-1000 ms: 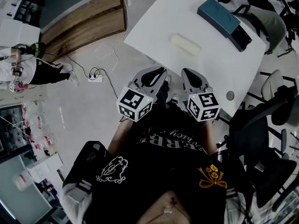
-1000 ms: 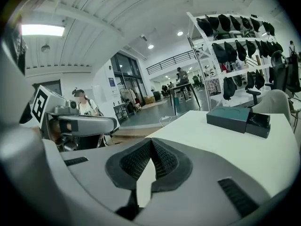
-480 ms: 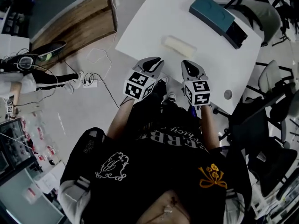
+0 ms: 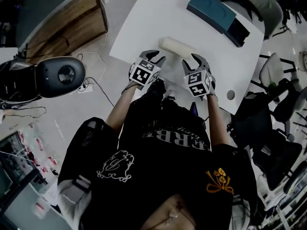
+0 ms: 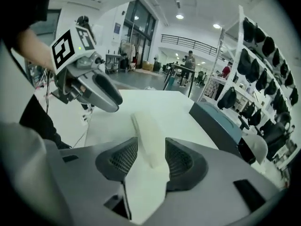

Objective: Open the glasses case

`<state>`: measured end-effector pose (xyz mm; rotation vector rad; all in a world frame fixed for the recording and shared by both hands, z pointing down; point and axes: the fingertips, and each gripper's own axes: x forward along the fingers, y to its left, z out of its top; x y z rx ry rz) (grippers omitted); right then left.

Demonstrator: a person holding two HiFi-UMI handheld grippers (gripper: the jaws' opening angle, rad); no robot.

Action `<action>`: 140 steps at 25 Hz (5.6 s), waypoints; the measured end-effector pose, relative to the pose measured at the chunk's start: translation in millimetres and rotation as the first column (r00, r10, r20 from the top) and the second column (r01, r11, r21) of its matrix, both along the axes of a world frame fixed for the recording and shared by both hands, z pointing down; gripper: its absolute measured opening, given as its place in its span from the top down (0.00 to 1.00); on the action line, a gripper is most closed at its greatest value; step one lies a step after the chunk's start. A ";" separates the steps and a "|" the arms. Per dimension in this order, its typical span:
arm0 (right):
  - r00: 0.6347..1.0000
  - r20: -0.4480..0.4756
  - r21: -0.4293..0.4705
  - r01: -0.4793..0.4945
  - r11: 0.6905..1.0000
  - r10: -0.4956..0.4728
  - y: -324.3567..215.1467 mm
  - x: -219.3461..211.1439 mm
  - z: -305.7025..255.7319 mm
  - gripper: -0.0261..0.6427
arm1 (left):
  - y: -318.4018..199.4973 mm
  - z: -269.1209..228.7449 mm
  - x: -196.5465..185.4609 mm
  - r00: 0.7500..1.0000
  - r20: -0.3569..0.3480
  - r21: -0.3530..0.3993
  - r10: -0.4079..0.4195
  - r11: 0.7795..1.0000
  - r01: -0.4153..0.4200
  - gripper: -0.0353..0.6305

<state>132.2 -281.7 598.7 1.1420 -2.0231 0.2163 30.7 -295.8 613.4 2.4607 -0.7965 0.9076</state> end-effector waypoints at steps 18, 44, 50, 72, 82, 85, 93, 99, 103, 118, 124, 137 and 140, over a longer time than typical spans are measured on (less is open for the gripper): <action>0.961 -0.265 -0.068 0.068 0.995 -0.084 -27.4 2.1 50.9 0.65 | -51.4 64.0 16.5 0.990 0.066 -0.058 0.124 0.991 -0.120 0.73; 0.950 -0.313 0.004 0.026 1.000 -0.024 -124.2 34.7 22.9 0.89 | -47.0 67.4 19.3 0.982 0.075 -0.052 0.171 0.985 -0.167 0.77; 0.952 -0.305 0.001 0.005 1.000 -0.004 -142.2 36.1 31.0 0.88 | -48.2 67.7 18.0 0.983 0.078 -0.047 0.164 0.986 -0.161 0.78; 0.979 0.127 0.070 -0.170 0.983 0.160 -63.8 19.4 -52.6 0.78 | -15.6 -6.8 15.7 0.997 -0.043 0.023 0.062 0.998 -0.061 0.78; 0.858 0.470 0.098 -0.284 0.954 0.207 3.3 26.3 -115.6 0.80 | 28.7 -92.4 23.1 0.982 -0.189 0.137 -0.024 0.989 0.050 0.78; 0.819 0.545 0.105 -0.281 0.954 0.181 29.0 25.9 -133.9 0.81 | 49.9 -116.6 26.6 0.975 -0.219 0.175 -0.037 0.982 0.076 0.78; 0.772 0.628 0.117 -0.219 0.969 0.099 88.5 22.2 -154.5 0.82 | 103.9 -160.0 29.1 0.947 -0.297 0.216 -0.122 0.958 0.191 0.78; 0.757 0.652 0.126 -0.170 0.977 0.048 113.9 2.9 -157.7 0.84 | 133.1 -168.2 11.5 0.939 -0.294 0.222 -0.180 0.942 0.250 0.78; 0.751 0.660 0.130 -0.139 0.982 0.019 127.3 -8.3 -161.9 0.84 | 144.9 -172.7 7.0 0.937 -0.291 0.224 -0.192 0.939 0.262 0.79; 0.710 0.703 0.131 -0.160 0.978 0.022 158.6 -61.7 -174.2 0.85 | 181.9 -182.6 -38.0 0.947 -0.280 0.227 -0.157 0.948 0.224 0.82; 0.721 0.691 0.129 -0.191 0.973 0.050 195.0 -96.4 -169.6 0.90 | 216.7 -174.1 -73.2 0.943 -0.299 0.228 -0.143 0.949 0.216 0.84; 0.745 0.666 0.139 -0.159 0.978 0.027 292.1 -168.4 -171.6 0.94 | 310.9 -179.0 -135.1 0.924 -0.364 0.213 -0.117 0.955 0.205 0.88; 0.720 0.694 0.118 -0.146 0.982 0.024 309.7 -175.4 -173.4 0.94 | 328.2 -178.8 -136.0 0.924 -0.370 0.215 -0.096 0.959 0.186 0.89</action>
